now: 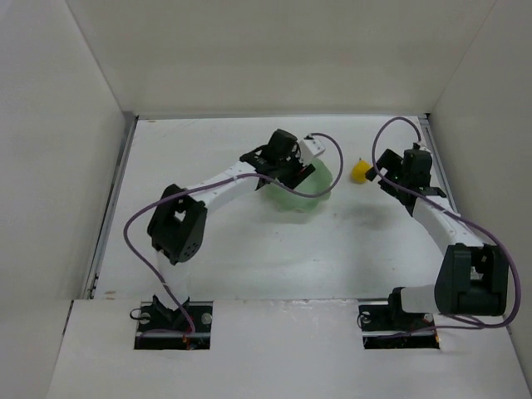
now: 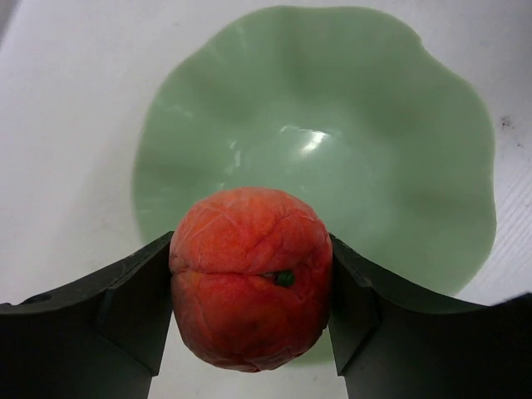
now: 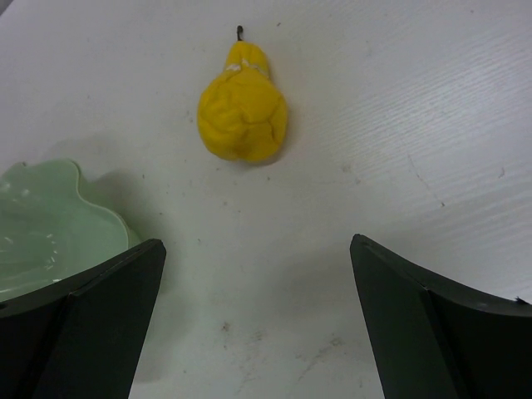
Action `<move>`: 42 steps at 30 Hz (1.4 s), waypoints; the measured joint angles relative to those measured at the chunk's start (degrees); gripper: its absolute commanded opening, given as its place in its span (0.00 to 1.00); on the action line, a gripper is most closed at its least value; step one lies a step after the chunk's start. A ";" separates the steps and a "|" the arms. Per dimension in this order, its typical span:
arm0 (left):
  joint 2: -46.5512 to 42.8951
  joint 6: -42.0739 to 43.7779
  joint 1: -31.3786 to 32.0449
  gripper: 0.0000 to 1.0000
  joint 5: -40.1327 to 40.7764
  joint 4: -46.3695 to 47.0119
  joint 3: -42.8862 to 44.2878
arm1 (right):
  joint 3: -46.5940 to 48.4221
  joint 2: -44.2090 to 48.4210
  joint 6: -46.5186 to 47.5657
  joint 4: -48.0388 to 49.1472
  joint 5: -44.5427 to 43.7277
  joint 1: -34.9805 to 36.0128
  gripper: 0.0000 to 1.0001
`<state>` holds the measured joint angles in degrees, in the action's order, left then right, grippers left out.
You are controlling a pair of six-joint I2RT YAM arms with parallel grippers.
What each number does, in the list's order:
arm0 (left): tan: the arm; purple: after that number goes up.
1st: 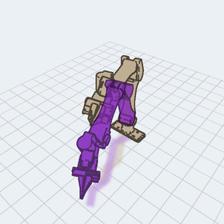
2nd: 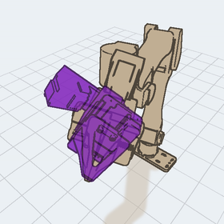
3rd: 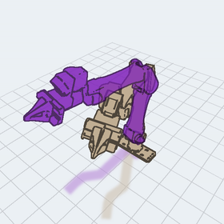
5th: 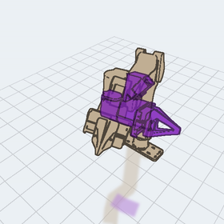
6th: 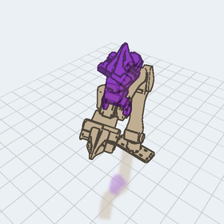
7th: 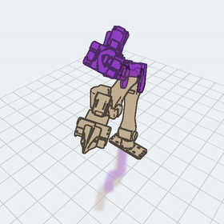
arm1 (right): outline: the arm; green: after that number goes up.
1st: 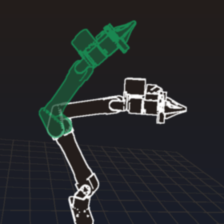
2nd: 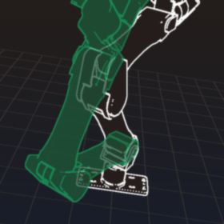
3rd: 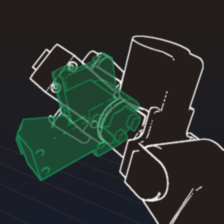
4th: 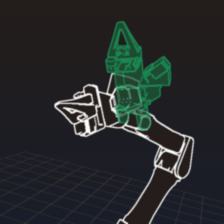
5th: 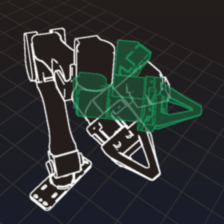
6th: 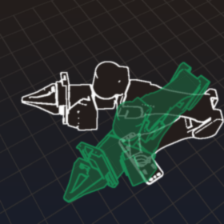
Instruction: Place and organize the fake fruits in the fruit bowl
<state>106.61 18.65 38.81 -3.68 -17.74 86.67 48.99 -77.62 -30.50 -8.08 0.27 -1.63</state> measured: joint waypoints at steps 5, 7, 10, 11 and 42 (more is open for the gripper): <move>9.73 -0.44 1.81 0.51 -0.02 0.48 2.62 | -1.88 3.13 -1.64 0.02 0.44 -1.44 1.00; 10.95 -0.61 1.70 0.63 0.02 0.17 2.62 | -2.14 4.04 -1.95 0.00 0.46 -1.73 1.00; 11.02 -0.83 1.46 0.89 0.02 0.31 2.80 | -2.14 4.17 -2.23 0.20 0.61 -1.73 1.00; 10.99 -0.87 1.42 0.95 0.02 0.72 2.97 | -2.14 4.17 -2.32 0.20 0.63 -1.73 1.00; -16.15 -9.07 -35.58 1.00 1.03 -4.85 -14.56 | 27.56 -32.63 1.95 -9.14 -7.72 4.33 0.93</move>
<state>90.45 9.58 3.22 -2.66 -22.59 72.12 76.55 -110.26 -28.56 -17.21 -7.44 2.70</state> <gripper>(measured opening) 0.997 0.999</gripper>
